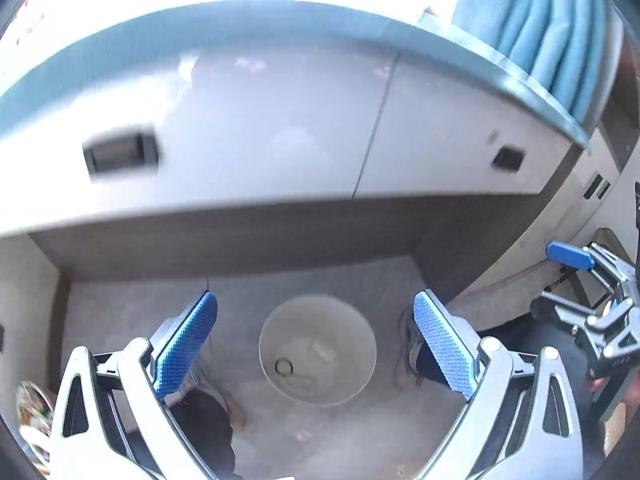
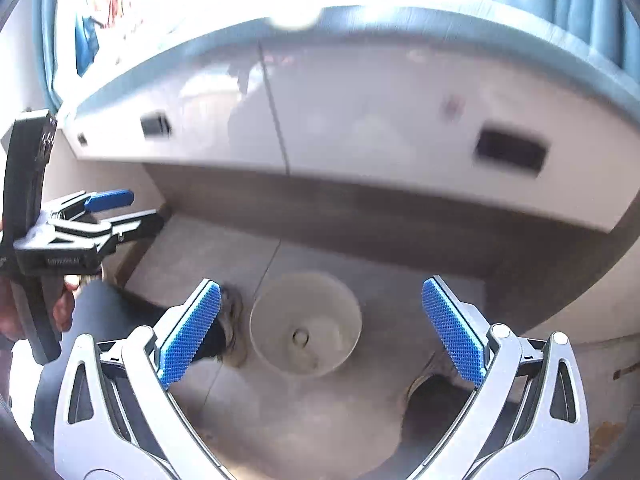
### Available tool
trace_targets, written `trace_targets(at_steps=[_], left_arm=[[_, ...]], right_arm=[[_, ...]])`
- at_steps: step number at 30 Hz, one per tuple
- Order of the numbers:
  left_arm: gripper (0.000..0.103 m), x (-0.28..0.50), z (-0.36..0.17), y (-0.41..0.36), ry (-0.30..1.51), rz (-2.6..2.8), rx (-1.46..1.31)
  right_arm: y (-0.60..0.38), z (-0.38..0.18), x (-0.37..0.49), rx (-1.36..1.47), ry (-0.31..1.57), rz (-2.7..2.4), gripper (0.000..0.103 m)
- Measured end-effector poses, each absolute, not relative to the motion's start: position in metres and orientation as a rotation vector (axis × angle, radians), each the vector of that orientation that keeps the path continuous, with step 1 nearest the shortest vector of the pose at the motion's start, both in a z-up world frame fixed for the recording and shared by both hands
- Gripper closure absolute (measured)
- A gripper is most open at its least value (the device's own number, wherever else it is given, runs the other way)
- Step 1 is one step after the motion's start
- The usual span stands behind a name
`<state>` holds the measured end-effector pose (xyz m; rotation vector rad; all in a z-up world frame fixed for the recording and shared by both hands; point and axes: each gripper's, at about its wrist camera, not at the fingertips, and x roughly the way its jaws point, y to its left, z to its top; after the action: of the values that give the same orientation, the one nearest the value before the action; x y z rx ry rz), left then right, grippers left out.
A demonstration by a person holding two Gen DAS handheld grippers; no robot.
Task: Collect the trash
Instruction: 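Move both open tools back up to the remaining trash, then grasp a white foam strip with the left tool while the right tool grasps a white foam sheet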
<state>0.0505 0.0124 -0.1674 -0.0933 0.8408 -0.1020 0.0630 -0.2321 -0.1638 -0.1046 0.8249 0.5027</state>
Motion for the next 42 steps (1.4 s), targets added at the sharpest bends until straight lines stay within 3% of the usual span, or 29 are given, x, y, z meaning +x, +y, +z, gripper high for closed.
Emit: trace_targets(at_steps=[8, 14, 29, 30, 32, 33, 37, 41, 42], left_arm=[[0.006, 0.069, -0.076, -0.008, 0.705, -0.094, -0.028], [0.006, 0.105, -0.030, -0.015, 0.654, -0.096, -0.035], [0.007, 0.235, -0.023, -0.027, 0.714, -0.184, -0.073], [0.009, 0.244, -0.025, -0.030, 0.719, -0.191, -0.067], [0.026, 0.260, -0.028, -0.037, 0.730, -0.216, -0.054], [0.030, 0.267, -0.030, -0.040, 0.739, -0.227, -0.048], [0.034, 0.288, -0.038, -0.050, 0.754, -0.242, -0.036], [0.069, 0.298, -0.045, -0.055, 0.793, -0.275, -0.039], [0.072, 0.296, -0.044, -0.056, 0.787, -0.285, -0.033]], right_arm=[[-0.244, -0.065, 0.066, -0.127, 0.599, 0.461, 0.005], [-0.250, -0.028, 0.082, -0.106, 0.546, 0.468, 0.005], [-0.251, -0.015, 0.171, -0.097, 0.559, 0.461, 0.005], [-0.252, -0.015, 0.178, -0.092, 0.557, 0.458, 0.005], [-0.254, -0.014, 0.194, -0.078, 0.557, 0.453, 0.005], [-0.255, -0.014, 0.200, -0.073, 0.556, 0.451, 0.005], [-0.256, -0.018, 0.219, -0.057, 0.562, 0.455, 0.005], [-0.258, -0.023, 0.233, -0.059, 0.572, 0.456, 0.005], [-0.258, -0.024, 0.236, -0.060, 0.574, 0.453, 0.005]])
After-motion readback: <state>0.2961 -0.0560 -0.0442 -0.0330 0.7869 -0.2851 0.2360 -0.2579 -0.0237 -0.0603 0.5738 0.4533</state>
